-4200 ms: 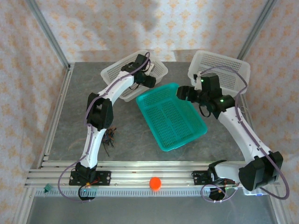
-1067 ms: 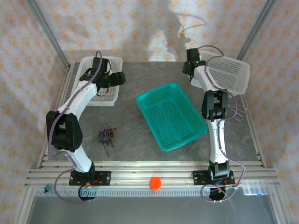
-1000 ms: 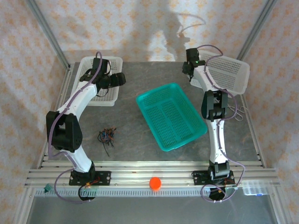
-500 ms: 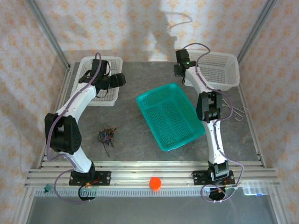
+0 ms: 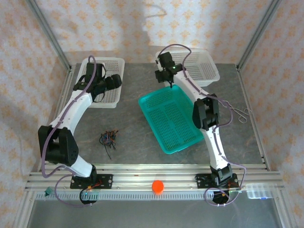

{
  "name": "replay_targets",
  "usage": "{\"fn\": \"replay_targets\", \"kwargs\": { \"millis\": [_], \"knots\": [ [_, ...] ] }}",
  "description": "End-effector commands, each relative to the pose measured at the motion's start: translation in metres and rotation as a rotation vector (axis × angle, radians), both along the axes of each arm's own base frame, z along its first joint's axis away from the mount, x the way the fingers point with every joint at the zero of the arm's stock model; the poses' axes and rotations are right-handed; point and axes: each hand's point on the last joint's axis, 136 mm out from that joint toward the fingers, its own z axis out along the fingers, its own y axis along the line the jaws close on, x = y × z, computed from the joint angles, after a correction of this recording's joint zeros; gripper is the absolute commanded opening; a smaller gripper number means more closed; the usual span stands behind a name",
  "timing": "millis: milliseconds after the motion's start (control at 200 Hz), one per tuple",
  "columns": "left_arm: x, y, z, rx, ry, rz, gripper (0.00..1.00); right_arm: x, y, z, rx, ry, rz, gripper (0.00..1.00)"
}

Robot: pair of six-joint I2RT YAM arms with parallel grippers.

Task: Untangle the cables

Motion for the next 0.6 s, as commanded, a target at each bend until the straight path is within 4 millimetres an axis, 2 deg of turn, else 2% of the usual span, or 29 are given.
{"fn": "replay_targets", "kwargs": {
  "millis": [0, 160, 340, 471, 596],
  "knots": [
    [-0.002, 0.019, 0.012, -0.003, -0.053, 0.076, 0.8, -0.016, 0.06, 0.041, 0.069, -0.11, 0.251, 0.13],
    [-0.011, 0.036, 0.01, -0.024, -0.056, 0.127, 0.8, -0.055, 0.104, 0.039, 0.066, -0.103, 0.447, 0.05],
    [-0.019, 0.052, 0.012, -0.067, -0.085, 0.17, 0.8, -0.098, 0.143, 0.029, 0.018, -0.112, 0.629, 0.04],
    [-0.017, 0.051, 0.009, -0.062, -0.069, 0.154, 0.81, -0.127, 0.161, 0.023, -0.024, -0.113, 0.732, 0.05],
    [-0.013, 0.048, 0.008, -0.047, -0.057, 0.119, 0.83, -0.151, 0.168, 0.019, -0.071, -0.127, 0.811, 0.1]
  ]
}}
